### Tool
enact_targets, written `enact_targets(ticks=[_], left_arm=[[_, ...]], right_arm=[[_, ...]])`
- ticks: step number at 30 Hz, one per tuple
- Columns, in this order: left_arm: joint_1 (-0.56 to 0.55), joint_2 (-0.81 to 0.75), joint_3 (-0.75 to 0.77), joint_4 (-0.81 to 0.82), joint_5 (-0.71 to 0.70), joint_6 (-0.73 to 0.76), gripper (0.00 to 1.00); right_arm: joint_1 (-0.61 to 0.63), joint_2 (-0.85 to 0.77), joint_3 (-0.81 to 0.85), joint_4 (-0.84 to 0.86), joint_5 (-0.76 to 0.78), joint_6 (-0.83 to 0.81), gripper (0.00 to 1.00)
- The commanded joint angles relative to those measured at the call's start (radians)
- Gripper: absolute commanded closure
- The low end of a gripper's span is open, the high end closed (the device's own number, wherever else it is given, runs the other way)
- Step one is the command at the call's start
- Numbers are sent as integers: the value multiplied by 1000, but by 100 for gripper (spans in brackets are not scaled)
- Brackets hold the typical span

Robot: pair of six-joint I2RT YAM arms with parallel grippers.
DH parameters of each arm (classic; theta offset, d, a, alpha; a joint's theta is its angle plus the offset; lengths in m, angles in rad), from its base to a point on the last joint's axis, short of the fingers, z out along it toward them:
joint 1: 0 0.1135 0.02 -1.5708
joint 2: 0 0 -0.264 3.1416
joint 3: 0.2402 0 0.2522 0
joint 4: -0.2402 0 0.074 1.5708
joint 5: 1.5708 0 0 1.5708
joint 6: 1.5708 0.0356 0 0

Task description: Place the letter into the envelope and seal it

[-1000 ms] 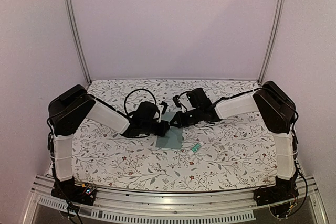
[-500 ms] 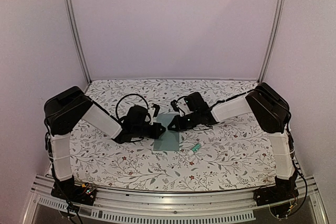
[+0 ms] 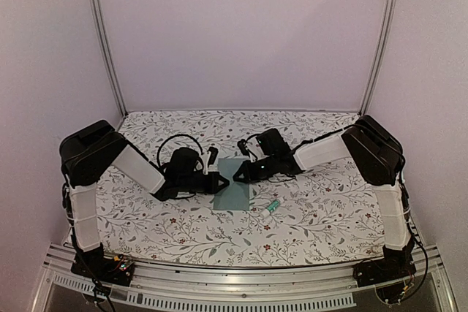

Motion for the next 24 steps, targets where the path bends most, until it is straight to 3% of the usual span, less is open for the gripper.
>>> enact_targets(ticks=[1,13,24], left_arm=[[12,-20,13,-52,-33,19,100],[10,29,30,-74,-75,20,100],[11,24,20,-69,-82,7,100]], right_arm=[[7,10,5,-27,27,-8,94],[17,-72,50,-56,-7,-30,93],[20,1,73,-35,-40,-7,93]])
